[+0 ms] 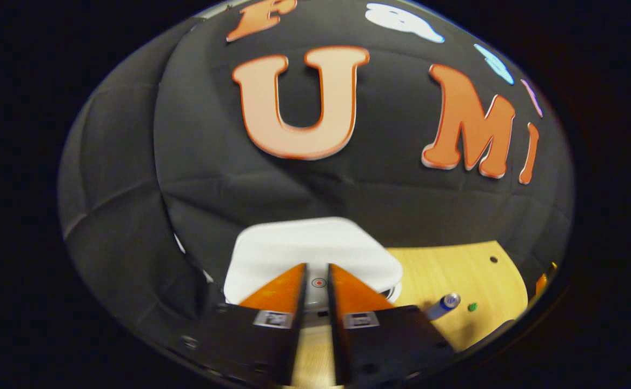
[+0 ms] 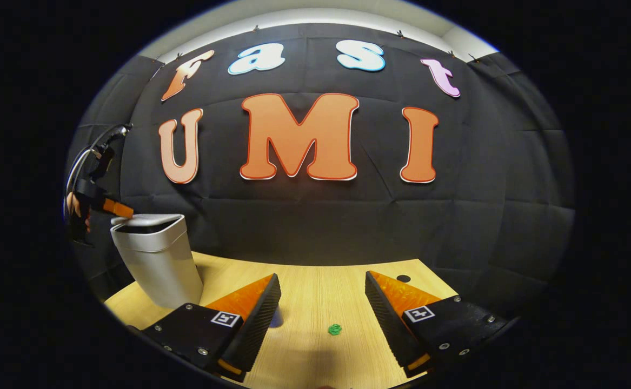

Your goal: Press the lid of the desktop garbage bin to open it, pick up the crumpled paper on the desktop and throw it into the bin, then pick up the pop can on the desktop and drop it into the bin, and finally close the garbage bin lid.

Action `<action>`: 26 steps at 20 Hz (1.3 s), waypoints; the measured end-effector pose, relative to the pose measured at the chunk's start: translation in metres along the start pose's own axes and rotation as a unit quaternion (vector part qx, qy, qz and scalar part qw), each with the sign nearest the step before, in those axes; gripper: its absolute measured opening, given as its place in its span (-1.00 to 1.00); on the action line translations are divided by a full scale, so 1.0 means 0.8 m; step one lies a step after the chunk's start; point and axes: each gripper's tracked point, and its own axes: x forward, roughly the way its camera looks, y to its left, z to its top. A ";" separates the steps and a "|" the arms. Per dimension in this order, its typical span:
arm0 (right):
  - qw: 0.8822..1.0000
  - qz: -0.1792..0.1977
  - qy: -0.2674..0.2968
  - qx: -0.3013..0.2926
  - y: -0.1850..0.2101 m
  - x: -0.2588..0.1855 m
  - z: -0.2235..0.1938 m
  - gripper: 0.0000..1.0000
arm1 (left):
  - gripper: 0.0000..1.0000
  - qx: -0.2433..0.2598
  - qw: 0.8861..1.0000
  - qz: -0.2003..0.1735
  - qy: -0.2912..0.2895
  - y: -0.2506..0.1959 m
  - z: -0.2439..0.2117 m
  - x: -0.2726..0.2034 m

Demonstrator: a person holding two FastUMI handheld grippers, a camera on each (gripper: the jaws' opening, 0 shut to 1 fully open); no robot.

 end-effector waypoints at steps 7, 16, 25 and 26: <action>1.000 0.009 0.001 0.008 0.000 0.003 -0.001 0.88 | 0.91 0.009 0.986 -0.038 -0.161 -0.088 0.071 -0.133; 0.999 0.029 0.018 -0.026 -0.008 0.037 -0.065 0.88 | 0.89 -0.040 0.983 -0.089 -0.153 -0.216 -0.016 -0.193; 0.988 0.014 0.146 -0.038 -0.028 0.160 -0.247 0.89 | 0.87 0.027 0.981 -0.070 -0.180 -0.241 0.009 -0.222; 0.986 0.015 0.164 -0.040 -0.030 0.167 -0.267 0.89 | 0.87 0.033 0.981 -0.067 -0.179 -0.242 0.010 -0.223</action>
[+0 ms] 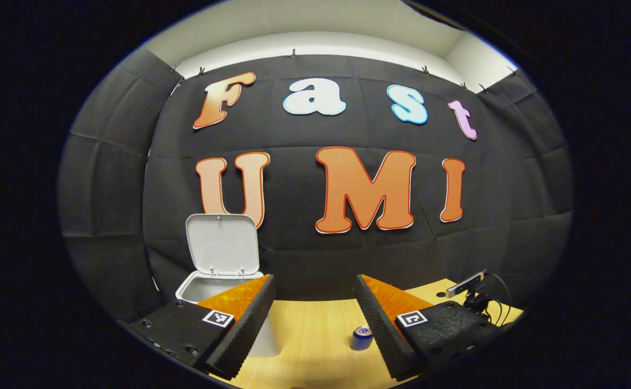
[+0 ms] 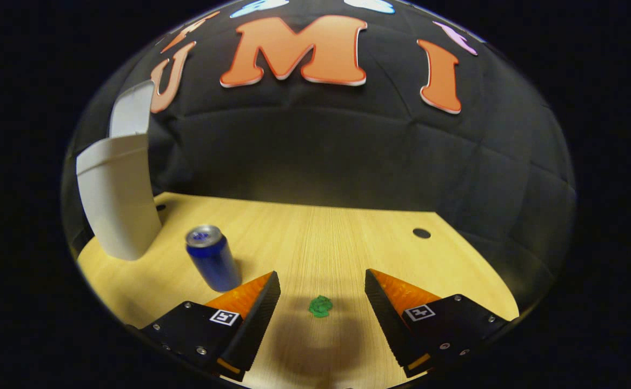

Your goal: Press the lid of the desktop garbage bin to open it, pick up the crumpled paper on the desktop and throw it into the bin, then pick up the pop can on the desktop and drop it into the bin, and finally close the garbage bin lid.

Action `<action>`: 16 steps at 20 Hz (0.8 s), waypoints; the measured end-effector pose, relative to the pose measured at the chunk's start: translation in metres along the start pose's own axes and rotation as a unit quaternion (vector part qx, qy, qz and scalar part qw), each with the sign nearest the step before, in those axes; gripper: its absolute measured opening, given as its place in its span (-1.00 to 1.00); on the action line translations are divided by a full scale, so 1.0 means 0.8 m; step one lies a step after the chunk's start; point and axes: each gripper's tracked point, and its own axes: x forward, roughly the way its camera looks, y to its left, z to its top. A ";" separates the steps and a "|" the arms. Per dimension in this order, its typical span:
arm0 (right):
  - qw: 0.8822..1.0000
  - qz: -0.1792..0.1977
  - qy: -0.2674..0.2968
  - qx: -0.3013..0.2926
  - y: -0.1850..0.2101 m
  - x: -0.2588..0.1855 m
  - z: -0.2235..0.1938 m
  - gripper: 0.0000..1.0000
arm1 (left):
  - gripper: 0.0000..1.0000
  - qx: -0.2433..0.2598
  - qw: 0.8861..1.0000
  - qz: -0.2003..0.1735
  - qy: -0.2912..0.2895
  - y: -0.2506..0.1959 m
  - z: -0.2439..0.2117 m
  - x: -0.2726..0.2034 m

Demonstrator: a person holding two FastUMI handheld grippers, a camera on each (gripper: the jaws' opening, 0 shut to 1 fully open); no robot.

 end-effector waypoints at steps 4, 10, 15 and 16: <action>0.999 -0.002 0.051 -0.006 -0.002 0.037 -0.046 0.89 | 0.87 0.018 1.000 0.004 0.015 -0.003 -0.007 -0.002; 0.996 -0.004 0.082 0.023 0.009 0.061 -0.072 0.59 | 0.87 0.021 0.999 0.012 0.025 0.008 -0.012 -0.005; 0.995 -0.016 0.096 -0.009 0.016 0.068 -0.073 -0.24 | 0.87 0.022 0.999 0.020 0.037 0.022 -0.021 -0.010; 0.995 -0.020 0.096 -0.015 0.016 0.067 -0.074 -0.28 | 0.86 0.022 0.999 0.022 0.035 0.025 -0.019 -0.012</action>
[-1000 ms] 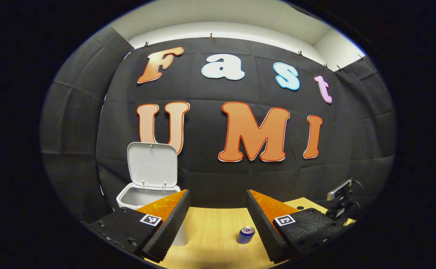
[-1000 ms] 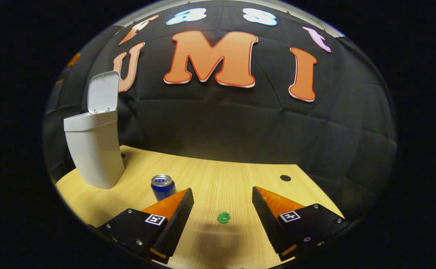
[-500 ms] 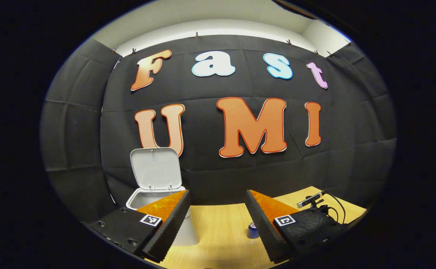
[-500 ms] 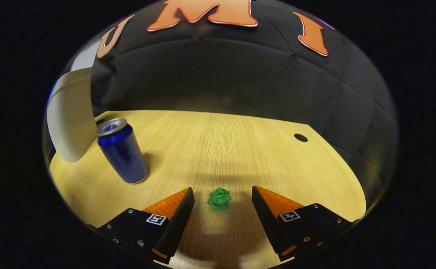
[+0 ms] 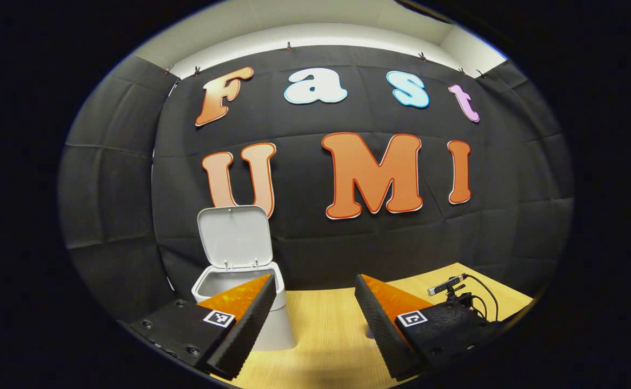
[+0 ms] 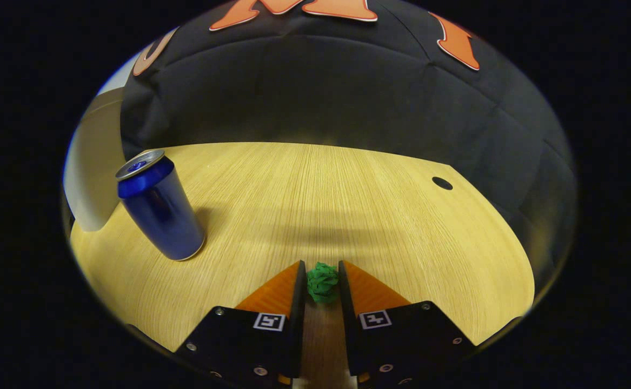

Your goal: Press the lid of the desktop garbage bin to open it, pick up the crumpled paper on the desktop and throw it into the bin, then pick up the pop can on the desktop and drop it into the bin, and finally close the garbage bin lid.

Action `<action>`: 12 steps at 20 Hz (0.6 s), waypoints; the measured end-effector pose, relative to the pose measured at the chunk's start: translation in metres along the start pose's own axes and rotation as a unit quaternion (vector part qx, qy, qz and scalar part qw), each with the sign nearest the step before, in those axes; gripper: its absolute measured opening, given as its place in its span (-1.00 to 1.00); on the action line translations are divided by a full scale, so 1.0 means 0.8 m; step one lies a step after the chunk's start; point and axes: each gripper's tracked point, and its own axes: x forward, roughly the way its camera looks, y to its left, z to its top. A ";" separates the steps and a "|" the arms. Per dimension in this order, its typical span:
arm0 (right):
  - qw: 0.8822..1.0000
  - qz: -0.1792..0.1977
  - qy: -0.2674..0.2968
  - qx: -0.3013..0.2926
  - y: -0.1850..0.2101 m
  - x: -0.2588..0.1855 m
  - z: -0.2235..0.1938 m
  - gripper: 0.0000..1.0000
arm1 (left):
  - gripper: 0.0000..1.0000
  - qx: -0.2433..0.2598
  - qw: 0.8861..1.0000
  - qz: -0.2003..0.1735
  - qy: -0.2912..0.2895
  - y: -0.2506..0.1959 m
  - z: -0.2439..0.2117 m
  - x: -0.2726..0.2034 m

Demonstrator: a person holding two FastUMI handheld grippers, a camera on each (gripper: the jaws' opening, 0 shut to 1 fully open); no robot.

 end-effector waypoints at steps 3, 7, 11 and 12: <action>1.000 0.000 0.004 0.001 0.004 -0.009 0.000 -0.53 | 0.65 0.000 1.000 0.000 0.007 0.008 -0.006 -0.003; 0.999 0.022 -0.015 0.047 0.008 -0.046 0.035 -0.72 | 0.64 -0.004 1.000 -0.004 0.004 0.019 -0.004 -0.007; 0.993 0.029 -0.094 0.061 0.010 -0.118 0.131 -0.72 | 0.64 -0.025 1.000 -0.017 0.001 0.029 -0.007 -0.009; 0.990 0.042 -0.115 0.064 0.021 -0.140 0.163 -0.73 | 0.64 -0.031 0.999 -0.017 -0.002 0.035 -0.005 -0.011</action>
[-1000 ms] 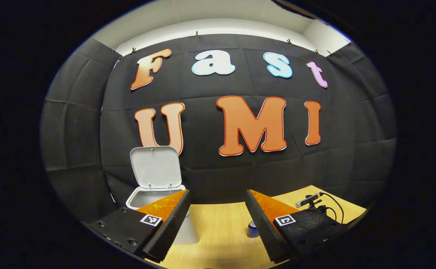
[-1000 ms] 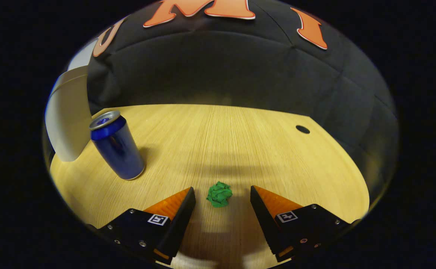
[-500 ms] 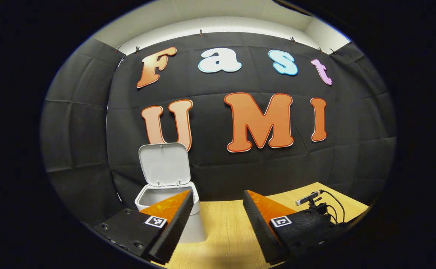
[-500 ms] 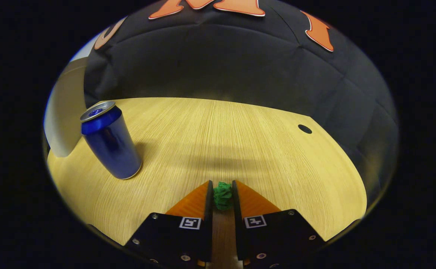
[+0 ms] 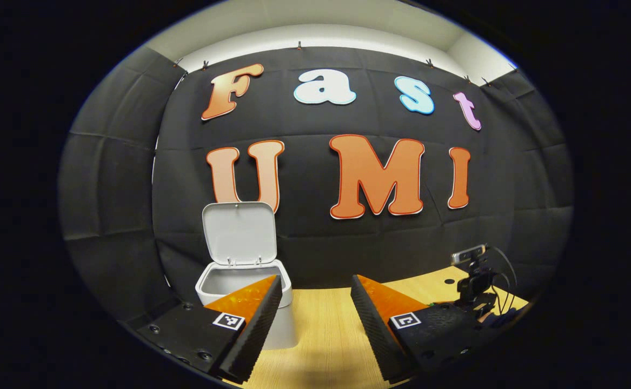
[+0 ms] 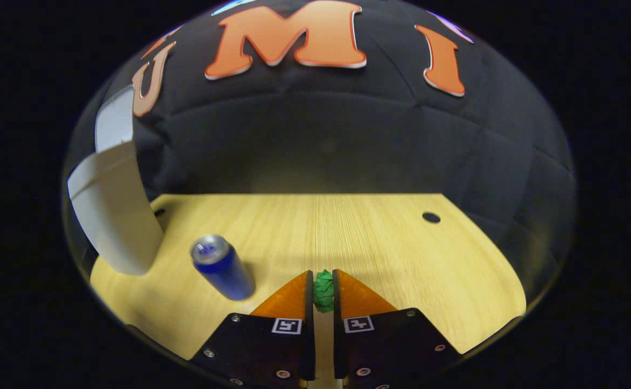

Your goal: Press the lid of the desktop garbage bin to open it, pick up the crumpled paper on the desktop and throw it into the bin, then pick up the pop can on the desktop and drop it into the bin, and finally close the garbage bin lid.

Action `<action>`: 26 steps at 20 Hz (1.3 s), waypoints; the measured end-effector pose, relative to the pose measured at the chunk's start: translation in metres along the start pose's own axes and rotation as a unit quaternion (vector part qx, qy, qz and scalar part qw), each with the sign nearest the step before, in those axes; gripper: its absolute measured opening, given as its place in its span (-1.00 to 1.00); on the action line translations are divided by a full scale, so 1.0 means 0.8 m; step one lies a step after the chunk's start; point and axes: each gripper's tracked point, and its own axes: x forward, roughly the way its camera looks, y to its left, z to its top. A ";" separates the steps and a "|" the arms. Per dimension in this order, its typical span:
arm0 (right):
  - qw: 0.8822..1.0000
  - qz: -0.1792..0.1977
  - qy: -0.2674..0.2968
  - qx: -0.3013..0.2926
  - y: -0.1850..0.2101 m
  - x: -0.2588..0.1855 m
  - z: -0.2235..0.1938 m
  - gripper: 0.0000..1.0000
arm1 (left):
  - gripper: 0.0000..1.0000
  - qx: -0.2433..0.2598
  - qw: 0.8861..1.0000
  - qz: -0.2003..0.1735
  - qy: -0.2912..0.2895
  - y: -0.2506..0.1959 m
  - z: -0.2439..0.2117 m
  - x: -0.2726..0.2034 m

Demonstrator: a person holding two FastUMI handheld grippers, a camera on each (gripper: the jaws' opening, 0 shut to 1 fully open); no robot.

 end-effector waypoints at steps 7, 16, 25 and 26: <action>0.989 0.104 -0.093 -0.039 0.192 -0.074 0.196 -0.74 | 0.64 -0.041 0.999 0.026 -0.013 0.081 -0.005 -0.015; 0.969 0.219 -0.075 -0.083 0.509 -0.032 0.218 -0.74 | 0.65 -0.080 0.987 0.140 -0.006 0.242 -0.048 -0.069; 0.969 0.213 -0.074 -0.105 0.547 -0.001 0.186 -0.06 | 0.58 -0.078 0.980 0.185 0.010 0.287 -0.070 -0.085; 0.967 0.215 -0.082 -0.109 0.543 -0.004 0.191 -0.16 | 0.58 -0.077 0.981 0.179 0.010 0.283 -0.069 -0.082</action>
